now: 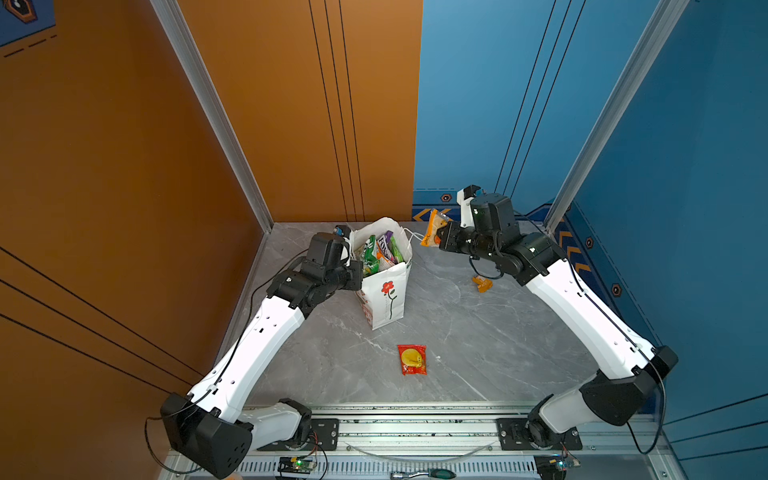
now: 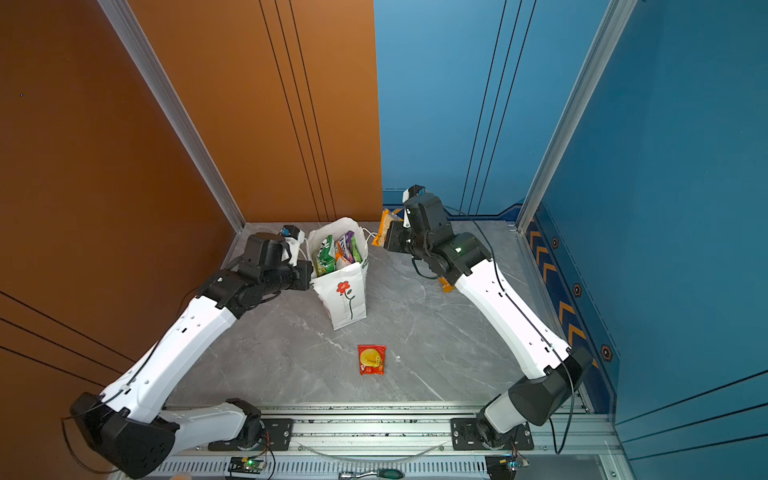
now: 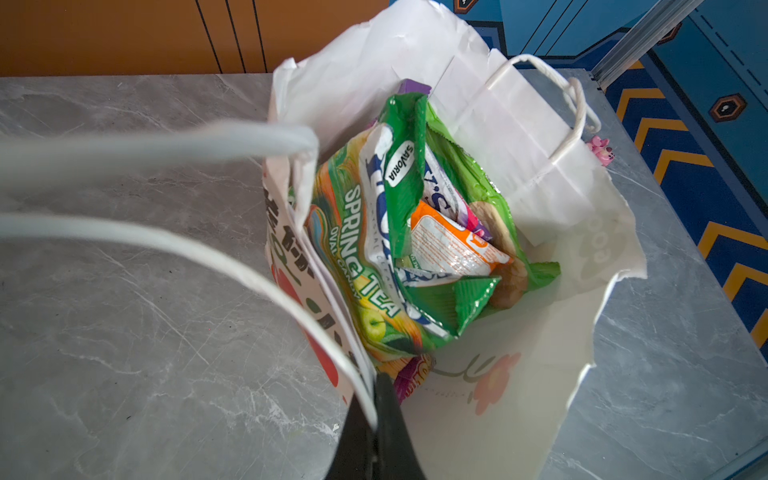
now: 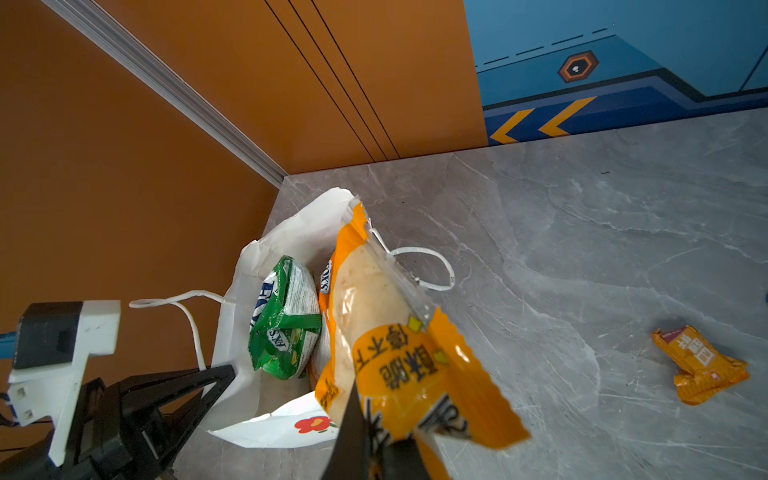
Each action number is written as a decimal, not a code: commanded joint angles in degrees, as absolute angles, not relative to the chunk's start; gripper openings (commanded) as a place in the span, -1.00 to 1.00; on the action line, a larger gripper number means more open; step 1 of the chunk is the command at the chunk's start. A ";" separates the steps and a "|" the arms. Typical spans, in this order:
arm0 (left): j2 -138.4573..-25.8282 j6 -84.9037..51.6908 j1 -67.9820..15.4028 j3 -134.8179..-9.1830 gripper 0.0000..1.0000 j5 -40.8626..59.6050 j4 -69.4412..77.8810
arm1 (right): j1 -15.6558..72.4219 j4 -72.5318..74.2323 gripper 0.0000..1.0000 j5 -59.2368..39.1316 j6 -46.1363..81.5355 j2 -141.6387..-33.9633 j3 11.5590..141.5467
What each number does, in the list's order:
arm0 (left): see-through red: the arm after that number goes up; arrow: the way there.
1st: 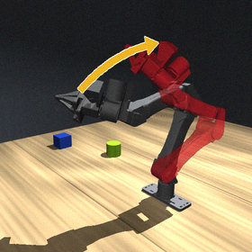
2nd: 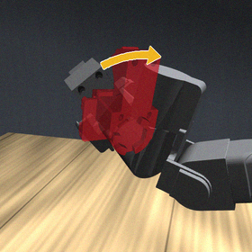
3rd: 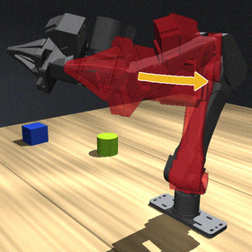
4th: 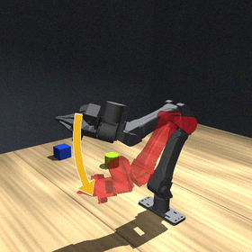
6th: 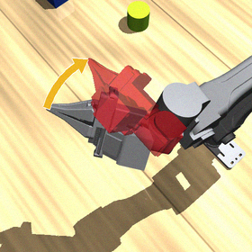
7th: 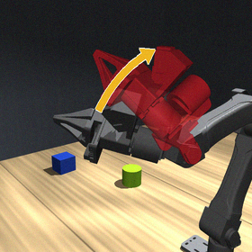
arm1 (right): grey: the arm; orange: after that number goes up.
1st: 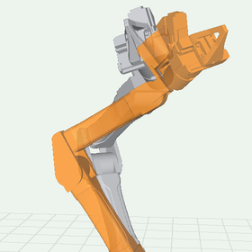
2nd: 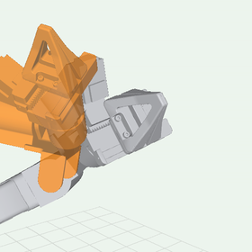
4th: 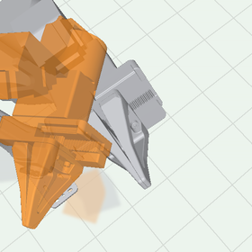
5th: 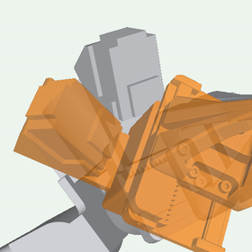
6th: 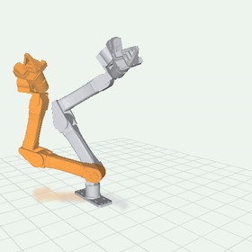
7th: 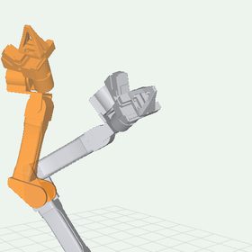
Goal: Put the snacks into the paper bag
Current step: 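Carry the biscuit pack with the right gripper over the paper bag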
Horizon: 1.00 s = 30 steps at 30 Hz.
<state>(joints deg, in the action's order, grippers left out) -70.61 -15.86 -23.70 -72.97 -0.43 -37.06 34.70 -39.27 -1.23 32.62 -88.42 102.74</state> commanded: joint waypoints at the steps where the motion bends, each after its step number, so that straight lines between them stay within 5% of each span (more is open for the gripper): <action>1: -69.39 -14.24 -24.11 -74.36 -1.00 -1.66 -34.75 | 35.46 -41.31 -0.96 -0.53 30.42 -89.93 107.14; 30: -69.61 -14.32 -24.12 -74.37 -1.00 -1.41 -34.89 | 37.79 -45.97 -0.94 -8.57 30.06 -121.38 137.24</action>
